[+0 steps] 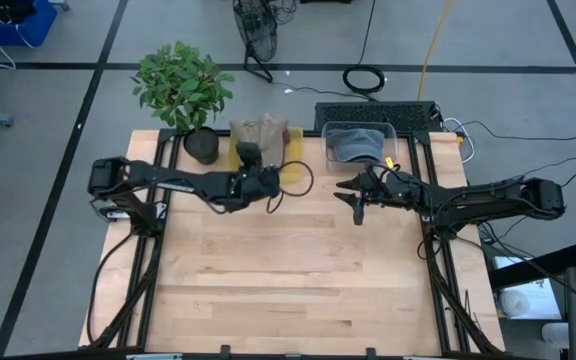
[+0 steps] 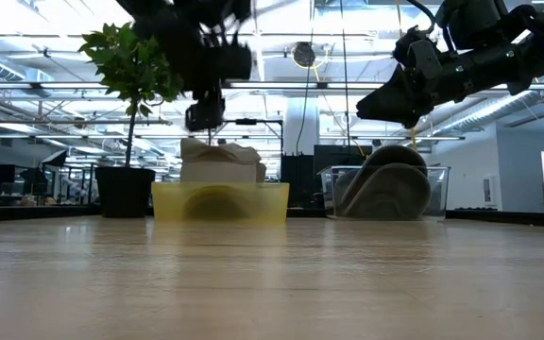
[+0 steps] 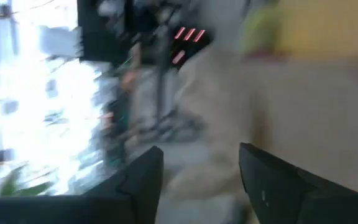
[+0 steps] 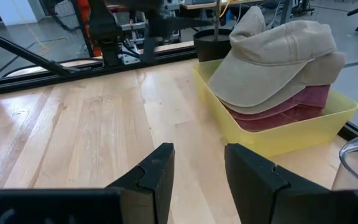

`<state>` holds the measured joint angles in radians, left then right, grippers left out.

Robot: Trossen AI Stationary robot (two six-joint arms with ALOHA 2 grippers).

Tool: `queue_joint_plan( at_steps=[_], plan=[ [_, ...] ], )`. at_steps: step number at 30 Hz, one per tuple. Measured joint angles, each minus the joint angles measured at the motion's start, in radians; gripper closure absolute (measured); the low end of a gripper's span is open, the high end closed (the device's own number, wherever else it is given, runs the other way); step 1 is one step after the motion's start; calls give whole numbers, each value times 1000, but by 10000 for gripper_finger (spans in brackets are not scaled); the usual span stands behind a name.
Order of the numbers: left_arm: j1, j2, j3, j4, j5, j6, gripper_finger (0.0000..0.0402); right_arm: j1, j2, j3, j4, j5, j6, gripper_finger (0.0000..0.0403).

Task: Pick & Place hat
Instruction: Put the brown cap into the yellow bin

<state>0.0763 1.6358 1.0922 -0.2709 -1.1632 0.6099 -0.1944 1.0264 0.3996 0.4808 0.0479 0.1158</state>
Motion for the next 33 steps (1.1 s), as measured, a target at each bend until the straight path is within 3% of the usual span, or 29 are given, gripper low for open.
queue_joint_plan(
  at_steps=[6,10,14,21,33],
  plan=[
    [-66,-153,0,-23,400,-227,232,0,-2,0,13,0,0,275],
    [-54,-241,-2,-45,429,-284,260,0,-9,0,20,0,1,275],
    [43,-271,-9,-48,431,-331,286,0,-13,0,24,0,3,275],
    [275,-158,-11,-54,766,-490,322,0,-13,0,32,0,18,275],
    [454,103,-7,61,779,-570,380,0,-13,0,7,0,-1,275]
  ],
)
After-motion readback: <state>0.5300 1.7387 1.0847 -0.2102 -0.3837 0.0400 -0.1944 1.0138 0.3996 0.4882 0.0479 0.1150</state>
